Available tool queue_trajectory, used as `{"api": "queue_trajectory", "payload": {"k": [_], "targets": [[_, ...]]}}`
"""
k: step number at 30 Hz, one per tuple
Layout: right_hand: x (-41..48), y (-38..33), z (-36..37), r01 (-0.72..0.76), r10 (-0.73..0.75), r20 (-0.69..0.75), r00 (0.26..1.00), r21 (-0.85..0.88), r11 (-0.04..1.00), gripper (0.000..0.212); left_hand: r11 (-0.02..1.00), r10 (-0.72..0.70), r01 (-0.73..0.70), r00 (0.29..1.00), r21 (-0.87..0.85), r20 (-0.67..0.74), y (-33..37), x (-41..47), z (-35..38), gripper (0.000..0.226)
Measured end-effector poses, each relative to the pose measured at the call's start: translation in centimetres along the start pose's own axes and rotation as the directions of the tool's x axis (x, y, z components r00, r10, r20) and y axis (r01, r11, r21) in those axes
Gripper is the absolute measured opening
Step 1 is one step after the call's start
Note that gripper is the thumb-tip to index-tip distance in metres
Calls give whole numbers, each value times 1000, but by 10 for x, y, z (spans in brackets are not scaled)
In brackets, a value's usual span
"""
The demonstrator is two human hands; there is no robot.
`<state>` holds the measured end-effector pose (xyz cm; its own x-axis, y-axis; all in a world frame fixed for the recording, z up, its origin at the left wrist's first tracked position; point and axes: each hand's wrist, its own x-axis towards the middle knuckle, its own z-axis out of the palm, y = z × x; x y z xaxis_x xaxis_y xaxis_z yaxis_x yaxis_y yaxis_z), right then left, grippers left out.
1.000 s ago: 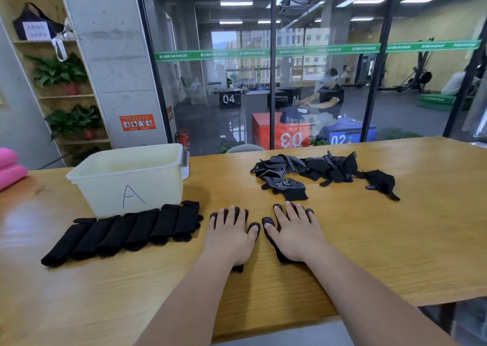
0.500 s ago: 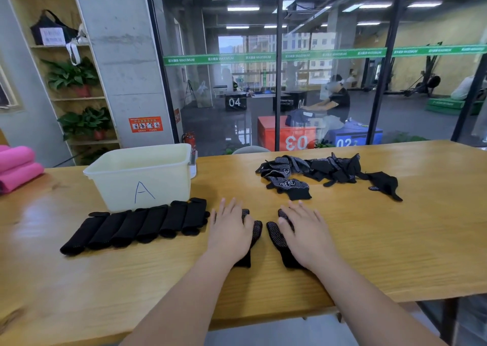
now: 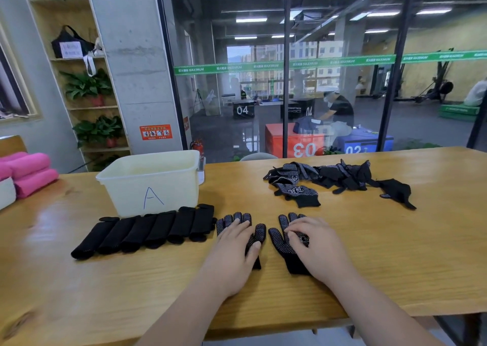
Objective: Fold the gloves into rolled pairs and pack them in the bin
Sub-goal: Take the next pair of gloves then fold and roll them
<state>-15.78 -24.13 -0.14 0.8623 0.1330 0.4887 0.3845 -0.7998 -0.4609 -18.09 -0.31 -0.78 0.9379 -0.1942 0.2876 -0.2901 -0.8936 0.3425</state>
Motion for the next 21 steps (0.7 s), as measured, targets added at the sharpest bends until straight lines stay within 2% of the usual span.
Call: {"api": "queue_trajectory", "payload": {"k": [2,4,8,12,17,21], "targets": [[-4,0,-1,19,-19,-25,1000,-34,999,17,999,21,-25,992,-33,-125,0,-6,-4,46],[-9,-2,-2,39,-38,12,999,-102,994,18,998,40,-48,980,-34,-193,0,-11,-7,34],[-17,-8,-3,87,-66,105,992,-213,973,32,998,65,-64,986,7,-152,3,-14,-7,27],[-17,-10,-2,106,-81,129,988,-195,975,42,998,66,-65,987,13,-148,4,-14,-7,28],[-17,-10,-5,87,-76,67,995,-188,978,36,997,54,-41,979,68,-198,8,-17,-10,24],[-18,-13,-5,93,-64,134,989,-218,971,31,997,-2,13,987,70,-161,12,-18,-11,23]]}}
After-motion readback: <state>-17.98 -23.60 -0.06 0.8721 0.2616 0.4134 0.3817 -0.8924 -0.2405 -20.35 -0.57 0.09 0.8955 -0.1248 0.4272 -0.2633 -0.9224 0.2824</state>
